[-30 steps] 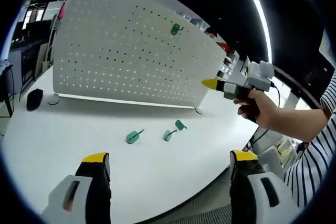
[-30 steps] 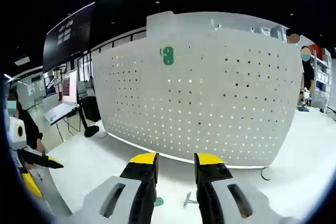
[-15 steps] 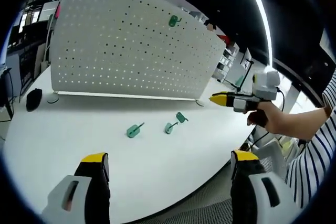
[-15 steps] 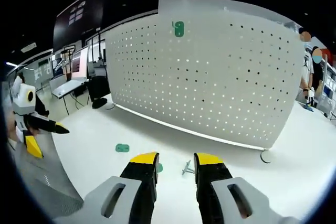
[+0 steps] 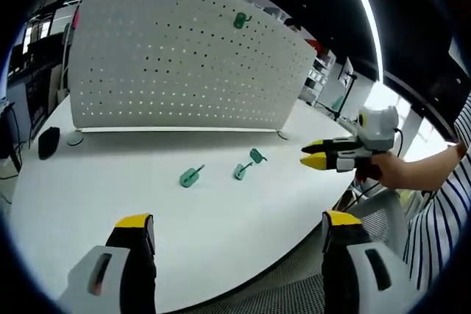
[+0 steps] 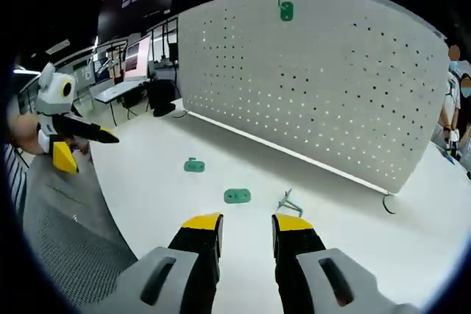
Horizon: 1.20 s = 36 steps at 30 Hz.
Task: Insert the hook assembly into the mounting plate slot until the hook locks in place.
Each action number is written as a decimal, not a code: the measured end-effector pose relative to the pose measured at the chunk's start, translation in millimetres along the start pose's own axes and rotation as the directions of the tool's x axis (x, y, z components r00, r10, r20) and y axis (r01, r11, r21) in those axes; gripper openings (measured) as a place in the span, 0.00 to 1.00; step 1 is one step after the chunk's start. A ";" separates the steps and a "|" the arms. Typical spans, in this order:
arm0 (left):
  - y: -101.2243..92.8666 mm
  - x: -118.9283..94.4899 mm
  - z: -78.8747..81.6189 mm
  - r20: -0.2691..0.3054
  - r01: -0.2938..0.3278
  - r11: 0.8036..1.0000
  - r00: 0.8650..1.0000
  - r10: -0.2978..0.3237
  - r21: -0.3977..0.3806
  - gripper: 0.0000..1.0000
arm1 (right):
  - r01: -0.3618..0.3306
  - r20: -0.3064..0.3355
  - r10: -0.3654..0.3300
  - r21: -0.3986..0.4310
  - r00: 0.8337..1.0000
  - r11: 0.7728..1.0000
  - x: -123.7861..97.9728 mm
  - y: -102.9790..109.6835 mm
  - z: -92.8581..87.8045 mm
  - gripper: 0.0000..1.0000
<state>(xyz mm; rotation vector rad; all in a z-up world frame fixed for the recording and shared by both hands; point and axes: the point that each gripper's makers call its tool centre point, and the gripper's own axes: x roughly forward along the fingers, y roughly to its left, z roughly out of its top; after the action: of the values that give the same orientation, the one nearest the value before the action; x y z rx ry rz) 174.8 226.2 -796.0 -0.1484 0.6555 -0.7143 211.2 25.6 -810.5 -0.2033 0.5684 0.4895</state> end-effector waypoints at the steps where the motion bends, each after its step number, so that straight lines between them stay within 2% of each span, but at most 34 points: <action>1: -0.5 0.1 -0.5 -0.002 0.004 1.000 1.000 -0.004 -0.003 0.97 | -0.006 -0.005 0.006 -0.003 1.000 1.000 0.1 1.6 -2.1 0.25; 4: -2.7 -0.2 -0.2 -0.001 0.011 1.000 1.000 -0.011 0.001 0.98 | -0.044 -0.039 0.042 -0.031 0.998 0.999 1.6 10.2 -7.9 0.25; 7: -1.0 1.6 -4.8 -0.026 0.001 1.000 1.000 -0.001 0.009 0.98 | -0.052 -0.038 0.047 -0.144 0.998 0.988 5.4 15.3 -3.0 0.25; 11: 0.7 3.4 -9.6 -0.054 -0.008 1.000 0.999 0.009 0.012 0.97 | -0.104 -0.068 0.094 -0.166 0.993 0.981 16.0 25.5 -4.5 0.23; 15: -1.7 3.1 -7.0 -0.039 0.001 1.000 0.999 -0.001 0.002 0.96 | -0.145 -0.095 0.129 -0.191 0.987 0.971 29.4 28.3 -4.6 0.22; 20: 1.8 2.0 -4.2 -0.023 -0.008 1.000 1.000 0.007 -0.017 0.96 | -0.192 -0.148 0.159 -0.250 0.976 0.949 47.2 27.0 -7.2 0.20; 27: 5.3 1.7 -2.6 -0.013 -0.022 0.999 1.000 0.022 -0.029 0.96 | -0.229 -0.186 0.177 -0.310 0.967 0.923 72.1 19.3 -6.2 0.18; 30: 6.8 1.9 -2.8 -0.013 -0.025 0.999 1.000 0.025 -0.036 0.95 | -0.259 -0.215 0.190 -0.361 0.958 0.896 82.8 17.1 -7.1 0.17; 36: 8.3 1.1 -1.7 -0.004 -0.034 0.998 0.999 0.034 -0.059 0.93 | -0.284 -0.238 0.205 -0.375 0.949 0.882 99.7 11.4 -7.6 0.14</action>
<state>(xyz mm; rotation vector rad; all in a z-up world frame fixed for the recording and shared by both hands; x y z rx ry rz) 179.1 231.8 -800.7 -0.1901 0.6813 -0.6633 275.0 71.7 -873.2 -0.5865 0.6818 0.8432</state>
